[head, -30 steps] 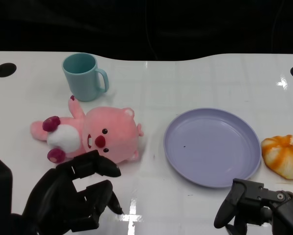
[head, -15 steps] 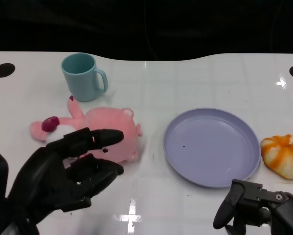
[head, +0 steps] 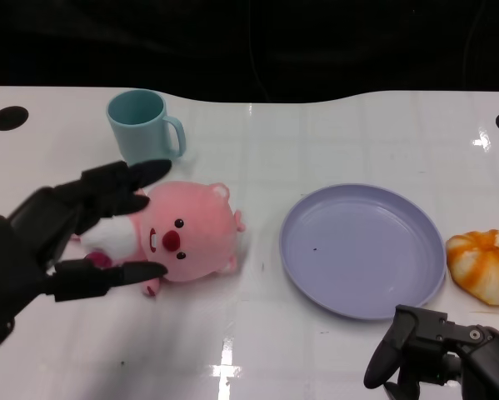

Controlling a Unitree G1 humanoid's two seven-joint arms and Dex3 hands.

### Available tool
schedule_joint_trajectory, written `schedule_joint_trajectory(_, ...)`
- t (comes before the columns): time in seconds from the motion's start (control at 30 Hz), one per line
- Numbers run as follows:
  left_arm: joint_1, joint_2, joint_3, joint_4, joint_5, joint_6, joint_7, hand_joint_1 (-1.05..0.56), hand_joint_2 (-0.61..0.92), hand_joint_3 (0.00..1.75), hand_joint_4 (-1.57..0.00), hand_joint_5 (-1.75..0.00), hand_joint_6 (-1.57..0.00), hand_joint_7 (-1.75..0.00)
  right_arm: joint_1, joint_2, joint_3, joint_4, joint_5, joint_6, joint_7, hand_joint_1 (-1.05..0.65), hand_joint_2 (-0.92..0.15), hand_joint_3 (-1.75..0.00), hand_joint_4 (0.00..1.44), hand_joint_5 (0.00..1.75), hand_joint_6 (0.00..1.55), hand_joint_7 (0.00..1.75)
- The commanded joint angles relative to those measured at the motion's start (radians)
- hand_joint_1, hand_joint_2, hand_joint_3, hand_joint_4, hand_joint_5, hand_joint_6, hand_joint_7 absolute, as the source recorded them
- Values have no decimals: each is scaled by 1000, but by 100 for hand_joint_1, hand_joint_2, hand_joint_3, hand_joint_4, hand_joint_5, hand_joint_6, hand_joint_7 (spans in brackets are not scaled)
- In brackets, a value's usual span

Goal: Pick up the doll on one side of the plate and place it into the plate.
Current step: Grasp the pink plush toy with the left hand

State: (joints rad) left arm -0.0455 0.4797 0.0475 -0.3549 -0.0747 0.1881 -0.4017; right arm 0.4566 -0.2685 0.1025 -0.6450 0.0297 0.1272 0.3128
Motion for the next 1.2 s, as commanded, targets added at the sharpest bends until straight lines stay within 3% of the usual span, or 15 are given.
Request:
schedule_joint_trajectory(0.03, -49, 75, -25, 28, 120, -34, -5, -67, 92, 5, 0, -47, -23, 0, -1, -1, -3, -4, 0, -5, -7, -19, -54, -109, 65, 171, 60, 137)
schedule_joint_trajectory(0.33, -129, 148, -103, 63, 375, -21, 5, -69, 92, 1, 0, -22, -16, -1, 1, -2, -3, -7, 2, -1, -7, -20, -53, -110, 66, 171, 61, 137)
schedule_joint_trajectory(0.63, -248, 180, -227, 206, 627, -66, 2, -69, 92, 1, 0, -20, -14, 0, 8, -2, 2, -20, -1, 6, -12, -20, -54, -109, 65, 170, 61, 136)
schedule_joint_trajectory(0.87, -328, 159, -328, 339, 790, -80, 23, -71, 91, 0, 0, -17, -14, 0, 14, -3, 9, -26, -8, 3, -19, -21, -53, -110, 66, 170, 61, 137)
schedule_joint_trajectory(1.2, -430, 79, -422, 613, 877, -150, 127, -71, 90, 0, 0, -19, -16, -1, 24, -5, 13, -36, -11, -4, -23, -22, -52, -111, 67, 170, 61, 137)
